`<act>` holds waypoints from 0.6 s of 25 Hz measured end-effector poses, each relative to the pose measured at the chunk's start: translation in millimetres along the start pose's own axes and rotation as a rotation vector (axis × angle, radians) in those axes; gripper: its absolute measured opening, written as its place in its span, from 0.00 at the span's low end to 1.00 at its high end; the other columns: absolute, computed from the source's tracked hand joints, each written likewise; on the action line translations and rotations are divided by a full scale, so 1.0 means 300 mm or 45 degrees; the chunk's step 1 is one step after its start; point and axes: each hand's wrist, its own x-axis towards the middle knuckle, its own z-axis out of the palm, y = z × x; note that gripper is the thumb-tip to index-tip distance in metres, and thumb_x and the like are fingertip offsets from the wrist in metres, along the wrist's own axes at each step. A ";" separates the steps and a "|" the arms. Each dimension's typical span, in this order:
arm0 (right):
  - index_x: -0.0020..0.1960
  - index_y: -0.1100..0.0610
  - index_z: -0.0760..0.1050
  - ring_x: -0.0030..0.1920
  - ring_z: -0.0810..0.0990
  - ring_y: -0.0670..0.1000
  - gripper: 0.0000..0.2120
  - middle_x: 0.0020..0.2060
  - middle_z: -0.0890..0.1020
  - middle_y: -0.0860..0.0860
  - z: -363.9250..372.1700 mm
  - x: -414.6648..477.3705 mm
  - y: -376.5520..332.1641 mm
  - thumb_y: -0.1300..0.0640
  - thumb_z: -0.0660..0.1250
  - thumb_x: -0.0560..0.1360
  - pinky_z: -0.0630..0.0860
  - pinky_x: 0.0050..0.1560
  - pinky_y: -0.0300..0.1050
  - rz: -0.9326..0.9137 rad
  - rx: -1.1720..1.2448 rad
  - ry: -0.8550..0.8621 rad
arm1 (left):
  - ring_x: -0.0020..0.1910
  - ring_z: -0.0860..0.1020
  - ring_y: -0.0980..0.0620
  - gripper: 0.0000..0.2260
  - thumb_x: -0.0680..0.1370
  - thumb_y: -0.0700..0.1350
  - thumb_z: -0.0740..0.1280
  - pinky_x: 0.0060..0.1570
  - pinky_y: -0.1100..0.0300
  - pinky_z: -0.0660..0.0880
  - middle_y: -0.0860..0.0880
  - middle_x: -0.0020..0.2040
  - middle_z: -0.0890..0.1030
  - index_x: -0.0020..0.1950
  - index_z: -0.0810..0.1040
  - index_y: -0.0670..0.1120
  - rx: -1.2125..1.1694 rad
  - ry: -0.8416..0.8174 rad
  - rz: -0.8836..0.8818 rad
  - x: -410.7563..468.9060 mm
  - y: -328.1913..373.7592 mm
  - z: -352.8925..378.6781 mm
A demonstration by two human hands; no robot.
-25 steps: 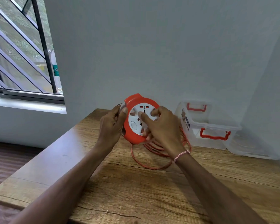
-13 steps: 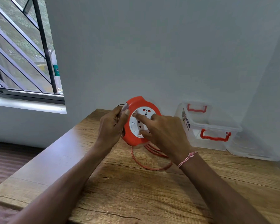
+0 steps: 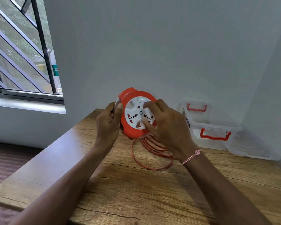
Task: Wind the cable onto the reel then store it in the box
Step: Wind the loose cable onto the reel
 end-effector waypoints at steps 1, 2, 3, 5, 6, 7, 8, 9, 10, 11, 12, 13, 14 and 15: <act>0.66 0.50 0.77 0.45 0.85 0.54 0.19 0.55 0.84 0.54 -0.002 0.000 0.013 0.46 0.74 0.78 0.75 0.30 0.41 -0.164 -0.127 -0.052 | 0.40 0.86 0.50 0.07 0.86 0.53 0.60 0.37 0.47 0.84 0.47 0.43 0.86 0.53 0.78 0.60 0.004 -0.008 -0.001 0.003 0.000 -0.006; 0.70 0.49 0.75 0.48 0.86 0.55 0.21 0.56 0.83 0.55 -0.001 -0.001 0.014 0.46 0.74 0.79 0.74 0.29 0.42 -0.245 -0.240 -0.102 | 0.40 0.87 0.51 0.07 0.86 0.52 0.60 0.38 0.48 0.85 0.50 0.43 0.86 0.54 0.78 0.59 0.015 -0.031 0.004 0.004 -0.001 -0.008; 0.74 0.47 0.73 0.50 0.86 0.56 0.25 0.56 0.83 0.57 0.005 -0.002 0.008 0.44 0.73 0.80 0.76 0.30 0.43 -0.255 -0.334 -0.155 | 0.41 0.87 0.53 0.07 0.86 0.52 0.60 0.39 0.49 0.86 0.51 0.44 0.86 0.55 0.78 0.58 0.022 -0.060 0.009 0.003 -0.002 -0.008; 0.79 0.47 0.69 0.49 0.87 0.57 0.31 0.54 0.85 0.58 0.020 -0.008 -0.009 0.41 0.72 0.79 0.80 0.33 0.46 -0.246 -0.438 -0.222 | 0.43 0.88 0.53 0.09 0.86 0.52 0.61 0.41 0.49 0.86 0.52 0.47 0.87 0.58 0.79 0.53 0.029 -0.097 0.021 0.000 -0.009 -0.004; 0.79 0.47 0.70 0.45 0.87 0.57 0.32 0.51 0.87 0.58 0.028 -0.010 -0.016 0.40 0.73 0.78 0.80 0.34 0.46 -0.224 -0.443 -0.206 | 0.43 0.88 0.53 0.09 0.86 0.52 0.62 0.41 0.49 0.86 0.51 0.47 0.87 0.59 0.79 0.52 0.032 -0.104 0.033 -0.001 -0.012 -0.002; 0.78 0.49 0.72 0.40 0.87 0.57 0.32 0.47 0.88 0.57 0.030 -0.006 -0.022 0.39 0.73 0.77 0.80 0.33 0.46 -0.190 -0.418 -0.165 | 0.42 0.87 0.52 0.09 0.86 0.53 0.62 0.40 0.49 0.86 0.50 0.46 0.87 0.59 0.79 0.52 0.038 -0.103 0.055 -0.002 -0.012 -0.001; 0.75 0.51 0.75 0.36 0.86 0.57 0.32 0.43 0.88 0.57 0.030 0.002 -0.031 0.37 0.74 0.76 0.80 0.33 0.45 -0.139 -0.379 -0.128 | 0.42 0.87 0.52 0.10 0.86 0.55 0.62 0.39 0.49 0.85 0.49 0.44 0.86 0.58 0.79 0.52 0.048 -0.092 0.086 -0.003 -0.010 0.000; 0.72 0.53 0.77 0.34 0.86 0.57 0.32 0.41 0.88 0.57 0.030 0.011 -0.040 0.36 0.73 0.75 0.80 0.32 0.45 -0.047 -0.314 -0.097 | 0.41 0.86 0.51 0.11 0.85 0.56 0.61 0.39 0.49 0.85 0.48 0.44 0.86 0.58 0.79 0.52 0.056 -0.077 0.119 -0.005 -0.008 0.003; 0.70 0.55 0.78 0.35 0.86 0.58 0.33 0.42 0.88 0.57 0.034 0.017 -0.051 0.34 0.73 0.75 0.80 0.33 0.45 0.103 -0.202 -0.074 | 0.41 0.86 0.52 0.12 0.84 0.57 0.60 0.39 0.51 0.84 0.48 0.43 0.86 0.58 0.79 0.52 0.065 -0.062 0.148 -0.007 -0.006 0.006; 0.67 0.57 0.78 0.38 0.87 0.57 0.33 0.44 0.88 0.57 0.040 0.022 -0.063 0.32 0.72 0.74 0.81 0.34 0.45 0.294 -0.039 -0.064 | 0.42 0.86 0.52 0.13 0.84 0.56 0.60 0.39 0.53 0.85 0.49 0.44 0.86 0.59 0.79 0.52 0.061 -0.049 0.167 -0.010 -0.004 0.011; 0.65 0.57 0.78 0.41 0.88 0.55 0.33 0.47 0.88 0.55 0.045 0.029 -0.072 0.31 0.72 0.74 0.81 0.35 0.43 0.505 0.160 -0.066 | 0.42 0.86 0.53 0.12 0.85 0.56 0.60 0.39 0.55 0.85 0.50 0.44 0.86 0.59 0.79 0.52 0.044 -0.039 0.175 -0.013 -0.001 0.018; 0.64 0.56 0.78 0.41 0.88 0.52 0.33 0.46 0.88 0.53 0.049 0.037 -0.076 0.31 0.72 0.73 0.81 0.35 0.41 0.708 0.372 -0.076 | 0.41 0.86 0.53 0.12 0.85 0.57 0.60 0.38 0.55 0.85 0.50 0.42 0.86 0.59 0.79 0.54 0.026 -0.030 0.170 -0.016 0.001 0.024; 0.63 0.56 0.77 0.37 0.88 0.48 0.31 0.43 0.88 0.51 0.047 0.043 -0.079 0.32 0.73 0.74 0.81 0.33 0.37 0.867 0.577 -0.080 | 0.40 0.86 0.52 0.10 0.85 0.57 0.60 0.37 0.53 0.85 0.48 0.41 0.85 0.57 0.79 0.56 0.016 -0.024 0.150 -0.017 0.002 0.031; 0.63 0.55 0.77 0.32 0.87 0.44 0.28 0.39 0.87 0.48 0.040 0.046 -0.077 0.35 0.73 0.75 0.80 0.31 0.35 0.941 0.710 -0.064 | 0.39 0.86 0.50 0.09 0.85 0.58 0.60 0.36 0.51 0.85 0.46 0.41 0.85 0.56 0.79 0.58 -0.002 -0.023 0.108 -0.017 0.003 0.036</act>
